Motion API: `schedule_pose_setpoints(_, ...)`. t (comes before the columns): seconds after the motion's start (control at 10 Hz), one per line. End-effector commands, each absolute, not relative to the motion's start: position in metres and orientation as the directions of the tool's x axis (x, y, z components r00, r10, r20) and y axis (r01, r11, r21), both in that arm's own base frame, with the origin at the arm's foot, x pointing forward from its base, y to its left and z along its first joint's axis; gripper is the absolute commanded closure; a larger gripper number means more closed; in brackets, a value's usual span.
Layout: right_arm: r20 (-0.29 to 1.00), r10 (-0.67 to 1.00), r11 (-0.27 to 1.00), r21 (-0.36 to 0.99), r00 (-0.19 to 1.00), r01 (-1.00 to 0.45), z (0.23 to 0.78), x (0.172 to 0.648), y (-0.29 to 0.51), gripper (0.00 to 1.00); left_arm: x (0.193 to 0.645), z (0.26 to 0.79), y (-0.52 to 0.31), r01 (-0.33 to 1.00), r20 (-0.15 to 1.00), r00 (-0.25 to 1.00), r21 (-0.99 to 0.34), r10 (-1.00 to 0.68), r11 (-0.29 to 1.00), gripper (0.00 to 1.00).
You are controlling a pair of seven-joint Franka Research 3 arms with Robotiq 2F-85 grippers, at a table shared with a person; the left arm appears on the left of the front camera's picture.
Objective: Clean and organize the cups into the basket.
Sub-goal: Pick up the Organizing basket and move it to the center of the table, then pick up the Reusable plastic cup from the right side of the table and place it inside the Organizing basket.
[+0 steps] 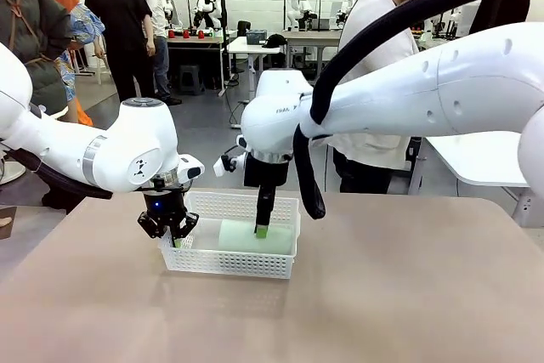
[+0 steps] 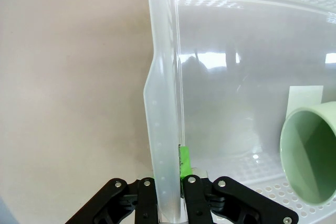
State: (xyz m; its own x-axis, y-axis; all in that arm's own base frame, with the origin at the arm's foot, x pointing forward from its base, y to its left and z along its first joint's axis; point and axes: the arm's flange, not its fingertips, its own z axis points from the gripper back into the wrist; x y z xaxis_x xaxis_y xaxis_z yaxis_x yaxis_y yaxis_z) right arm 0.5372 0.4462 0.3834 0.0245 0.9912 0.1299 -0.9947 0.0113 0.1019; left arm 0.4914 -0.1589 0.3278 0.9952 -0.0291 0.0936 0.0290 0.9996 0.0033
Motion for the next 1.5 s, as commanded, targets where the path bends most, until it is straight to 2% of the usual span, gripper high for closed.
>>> schedule_pose_setpoints(0.0,0.331,0.943,-0.051,0.063,-0.027,-0.997,0.443,0.509,0.389,0.0,0.491,0.325,-0.159,0.03,0.091,0.995,0.005,-0.03,1.0,1.0)
schedule_pose_setpoints(0.1,0.432,0.902,-0.031,0.036,-0.013,-0.999,0.475,0.506,0.349,0.0,0.491,0.325,-0.159,0.03,0.091,0.995,0.005,-0.03,1.0,1.0)
schedule_pose_setpoints(0.2,0.551,0.83,-0.105,0.001,-0.087,-0.994,0.501,0.502,0.297,0.0,0.491,0.325,-0.159,0.03,0.091,0.995,0.005,-0.03,1.0,1.0)
schedule_pose_setpoints(0.4,0.636,0.76,-0.124,-0.058,-0.132,-0.991,0.511,0.497,0.199,0.0,0.491,0.325,-0.159,0.03,0.091,0.995,0.005,-0.03,1.0,1.0)
schedule_pose_setpoints(0.5,0.712,0.692,-0.074,-0.098,-0.122,-0.992,0.508,0.495,0.15,0.0,0.491,0.325,-0.159,0.03,0.091,0.995,0.005,-0.03,1.0,1.0)
schedule_pose_setpoints(0.8,0.852,0.52,0.014,-0.077,-0.059,-0.997,0.481,0.488,0.031,0.0,0.491,0.325,-0.159,0.03,0.091,0.995,0.005,-0.03,1.0,1.0)
schedule_pose_setpoints(1.2,0.934,0.356,0.139,-0.031,0.021,-0.99,0.425,0.458,-0.076,0.0,0.491,0.325,-0.159,0.03,0.091,0.995,0.005,-0.03,1.0,1.0)
schedule_pose_setpoints(1.4,0.94,0.339,0.193,-0.018,0.049,-0.981,0.4,0.444,-0.108,0.0,0.491,0.325,-0.159,0.03,0.091,0.995,0.005,-0.03,1.0,1.0)
